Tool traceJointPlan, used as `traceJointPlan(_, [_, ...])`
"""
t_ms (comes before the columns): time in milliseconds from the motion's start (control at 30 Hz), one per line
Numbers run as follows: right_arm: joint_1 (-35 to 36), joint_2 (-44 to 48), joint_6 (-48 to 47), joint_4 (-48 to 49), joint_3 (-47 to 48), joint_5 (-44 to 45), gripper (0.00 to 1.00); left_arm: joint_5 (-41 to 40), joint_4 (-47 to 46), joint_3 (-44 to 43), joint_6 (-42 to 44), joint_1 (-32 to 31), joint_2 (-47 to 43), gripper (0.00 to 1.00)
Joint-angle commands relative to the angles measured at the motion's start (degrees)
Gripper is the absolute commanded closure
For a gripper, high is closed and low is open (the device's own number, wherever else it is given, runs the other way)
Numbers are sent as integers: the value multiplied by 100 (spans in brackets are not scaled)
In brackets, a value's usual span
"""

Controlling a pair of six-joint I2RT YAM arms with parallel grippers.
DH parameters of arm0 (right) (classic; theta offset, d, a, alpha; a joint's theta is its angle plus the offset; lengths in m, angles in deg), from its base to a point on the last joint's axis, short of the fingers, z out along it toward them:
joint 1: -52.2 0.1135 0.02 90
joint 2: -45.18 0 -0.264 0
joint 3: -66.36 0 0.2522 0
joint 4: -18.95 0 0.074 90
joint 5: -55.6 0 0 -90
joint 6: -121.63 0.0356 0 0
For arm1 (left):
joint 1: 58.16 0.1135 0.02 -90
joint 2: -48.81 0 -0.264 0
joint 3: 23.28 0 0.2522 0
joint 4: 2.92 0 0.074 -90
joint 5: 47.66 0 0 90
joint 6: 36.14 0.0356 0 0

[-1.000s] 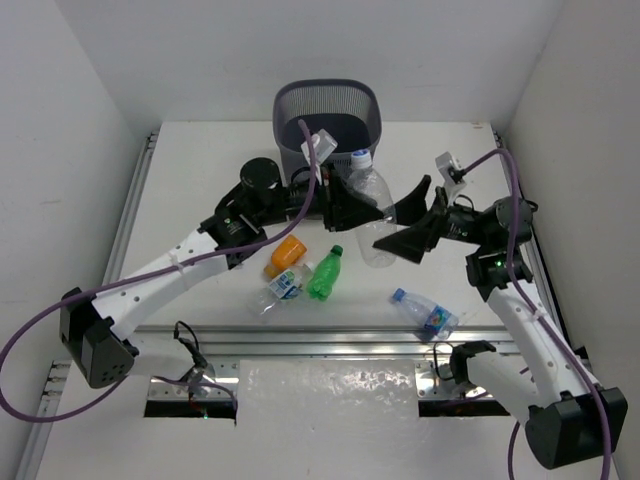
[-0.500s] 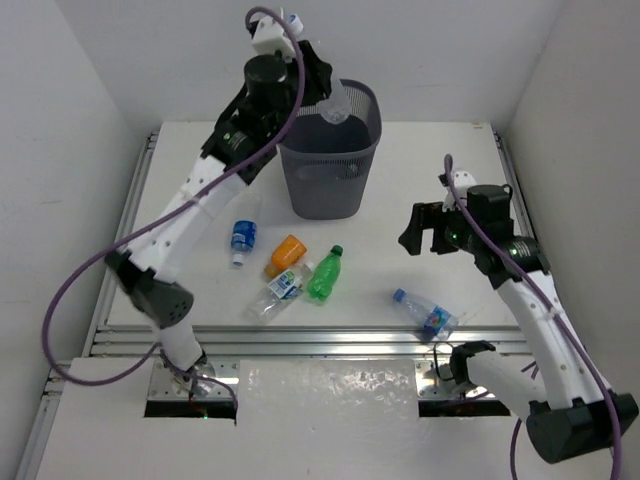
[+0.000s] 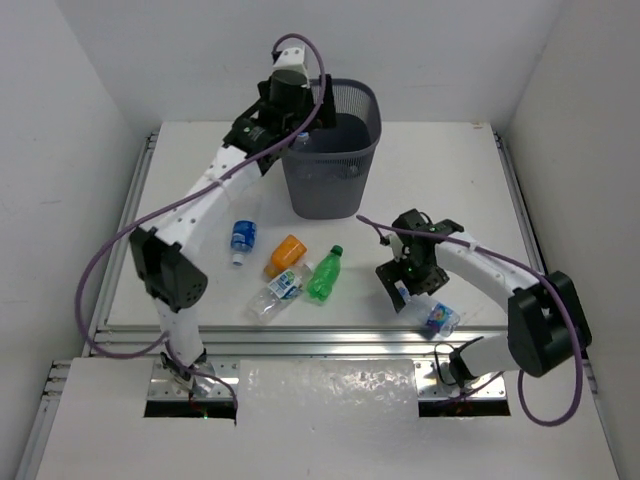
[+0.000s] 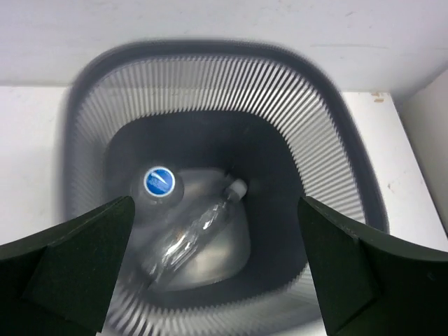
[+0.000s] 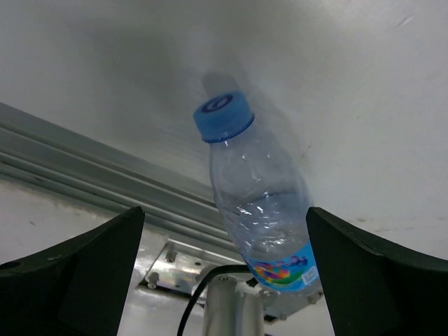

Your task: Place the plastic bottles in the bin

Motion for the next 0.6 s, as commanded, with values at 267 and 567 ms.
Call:
traceJointPlan(267, [221,-815,274,540,-450,727,61,406,-974,4285,-517,-8,-4721,0])
traceJointPlan(567, [151,1381,696,2346,-45,-850,80,4860,-3212,6693,-1254,-140,-5710,0])
